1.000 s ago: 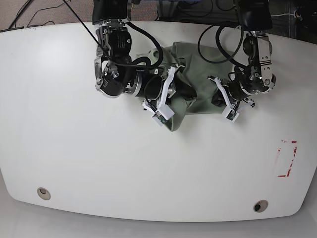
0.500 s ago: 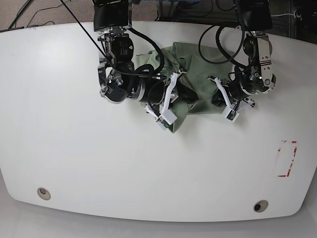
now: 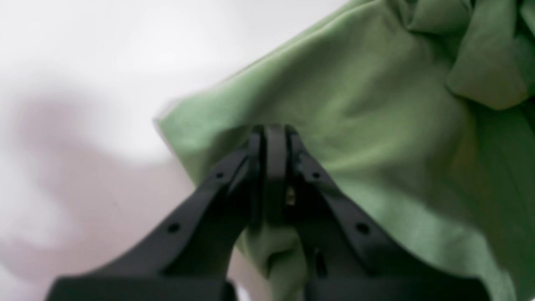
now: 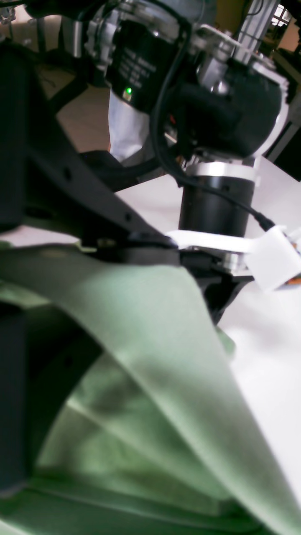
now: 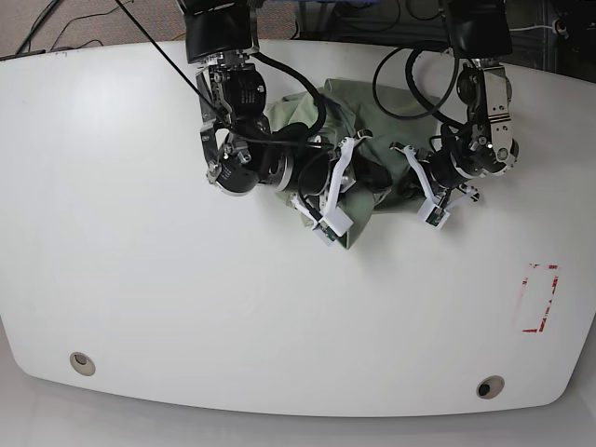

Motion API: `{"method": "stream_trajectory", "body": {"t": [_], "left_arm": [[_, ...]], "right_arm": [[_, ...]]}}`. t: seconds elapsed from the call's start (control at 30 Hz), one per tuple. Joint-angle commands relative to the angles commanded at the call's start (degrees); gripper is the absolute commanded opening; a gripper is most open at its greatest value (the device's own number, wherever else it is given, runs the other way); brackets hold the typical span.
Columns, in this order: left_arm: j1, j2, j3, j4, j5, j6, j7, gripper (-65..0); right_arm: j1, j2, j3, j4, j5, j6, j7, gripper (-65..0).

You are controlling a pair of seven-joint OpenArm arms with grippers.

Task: Layout the t-shirt on the table in an organized manner, then fold the t-shirt properly
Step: 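Lift the strip end with the right gripper and fold it toward the left gripper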

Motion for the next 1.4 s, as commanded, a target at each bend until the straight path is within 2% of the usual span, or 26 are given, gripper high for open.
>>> {"method": "stream_trajectory", "body": {"t": [0.27, 0.5, 0.63, 0.93, 1.0, 1.4], "left_arm": [[0.0, 0.0, 0.0, 0.0, 0.0, 0.0, 0.0, -65.0], [-0.2, 0.0, 0.0, 0.0, 0.0, 0.0, 0.0, -65.0], [-0.3, 0.0, -0.1, 0.0, 0.0, 0.0, 0.0, -65.0], [-0.2, -0.1, -0.1, 2.4, 0.0, 0.0, 0.1, -65.0], [-0.3, -0.1, -0.1, 2.8, 0.0, 0.0, 0.2, -65.0], [-0.5, -0.4, -0.1, 5.2, 0.1, 0.0, 0.4, -65.0]], "right_arm": [[0.0, 0.0, -3.5, 0.0, 0.0, -0.09, 2.3, -65.0], [0.0, 0.0, -3.8, 0.0, 0.0, -0.09, 2.7, -63.3], [1.1, 0.0, -3.8, 0.0, 0.0, -0.09, 2.7, -49.9], [2.1, 0.0, -4.7, -0.1, 0.0, -0.09, 2.7, -5.5], [2.9, 0.0, -6.4, 0.0, 0.0, -0.09, 2.7, -1.3], [4.4, 0.4, -12.6, 0.4, 0.0, -0.09, 2.3, -0.8]]}}
